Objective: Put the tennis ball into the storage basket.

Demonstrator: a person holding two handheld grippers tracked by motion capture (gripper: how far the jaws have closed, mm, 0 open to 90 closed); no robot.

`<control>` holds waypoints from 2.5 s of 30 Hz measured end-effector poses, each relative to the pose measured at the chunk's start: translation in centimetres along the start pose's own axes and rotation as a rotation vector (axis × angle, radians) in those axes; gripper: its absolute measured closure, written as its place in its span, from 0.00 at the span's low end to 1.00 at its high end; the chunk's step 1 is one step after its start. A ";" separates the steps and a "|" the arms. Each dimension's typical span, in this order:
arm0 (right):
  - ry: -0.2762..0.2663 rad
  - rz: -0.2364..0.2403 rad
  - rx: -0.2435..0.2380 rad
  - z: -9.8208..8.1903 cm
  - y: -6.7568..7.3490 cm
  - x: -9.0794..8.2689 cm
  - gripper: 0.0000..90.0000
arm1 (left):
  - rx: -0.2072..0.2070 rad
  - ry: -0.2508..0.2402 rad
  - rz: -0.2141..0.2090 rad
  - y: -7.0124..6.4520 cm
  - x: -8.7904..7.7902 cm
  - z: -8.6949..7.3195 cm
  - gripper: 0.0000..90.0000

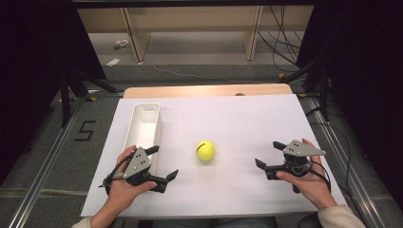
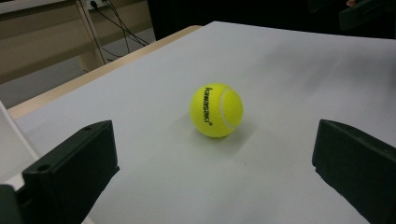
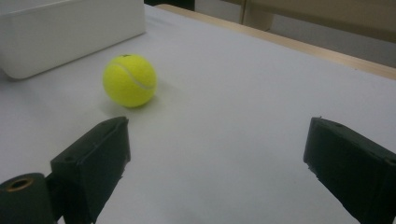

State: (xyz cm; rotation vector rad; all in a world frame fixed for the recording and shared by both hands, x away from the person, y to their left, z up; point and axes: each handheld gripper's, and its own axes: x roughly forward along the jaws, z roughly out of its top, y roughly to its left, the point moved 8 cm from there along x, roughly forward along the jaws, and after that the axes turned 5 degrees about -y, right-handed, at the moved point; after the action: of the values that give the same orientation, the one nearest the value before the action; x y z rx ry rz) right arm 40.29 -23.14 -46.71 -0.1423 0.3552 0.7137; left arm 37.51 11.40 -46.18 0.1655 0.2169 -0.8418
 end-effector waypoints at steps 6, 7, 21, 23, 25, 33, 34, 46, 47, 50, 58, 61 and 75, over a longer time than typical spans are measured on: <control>0.001 0.002 -0.002 0.0 0.1 0.0 0.09 | 0.006 0.000 -0.001 0.0 -0.1 0.0 0.00; 0.002 0.000 -0.004 0.0 0.1 0.0 0.09 | 0.006 -0.001 -0.001 0.0 -0.2 0.0 0.00; -0.001 0.025 -0.015 0.4 1.1 0.9 0.09 | 0.012 0.000 0.000 0.0 -0.2 0.0 0.00; 0.001 0.024 -0.016 0.4 1.2 0.9 0.09 | 0.011 -0.001 0.000 0.0 -0.2 0.1 0.00; 0.001 0.028 -0.019 0.4 1.3 1.1 0.09 | 0.011 -0.001 0.000 0.0 -0.2 0.1 0.00; -0.002 0.037 -0.020 0.7 1.9 1.9 0.11 | 0.011 -0.001 -0.001 -0.1 -0.1 0.1 0.00; -0.001 0.039 -0.024 0.7 2.0 2.0 0.11 | 0.011 -0.002 -0.002 -0.1 -0.1 0.1 0.00; 0.006 0.060 -0.038 0.9 3.1 3.0 0.11 | 0.012 -0.002 -0.002 -0.1 -0.1 0.1 0.00; 0.008 0.061 -0.040 0.9 3.2 3.1 0.11 | 0.012 -0.002 -0.003 -0.1 -0.1 0.1 0.00; 0.012 0.068 -0.044 1.0 3.5 3.6 0.12 | 0.013 -0.003 -0.004 -0.1 -0.1 0.1 0.00; 0.013 0.086 -0.053 1.2 4.1 4.5 0.12 | 0.014 -0.003 -0.006 -0.2 -0.1 0.1 0.00; 0.017 0.090 -0.060 1.3 4.4 4.9 0.12 | 0.013 -0.003 -0.006 -0.2 -0.1 0.1 0.00; 0.024 0.114 -0.069 1.5 5.2 6.2 0.12 | 0.013 -0.002 -0.006 -0.1 -0.1 0.1 0.00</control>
State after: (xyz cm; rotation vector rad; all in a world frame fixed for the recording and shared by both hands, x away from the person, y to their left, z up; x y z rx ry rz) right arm 41.60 -15.02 -47.58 -0.1975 0.3642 0.8379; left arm 37.36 11.35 -46.07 0.1766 0.2104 -0.8493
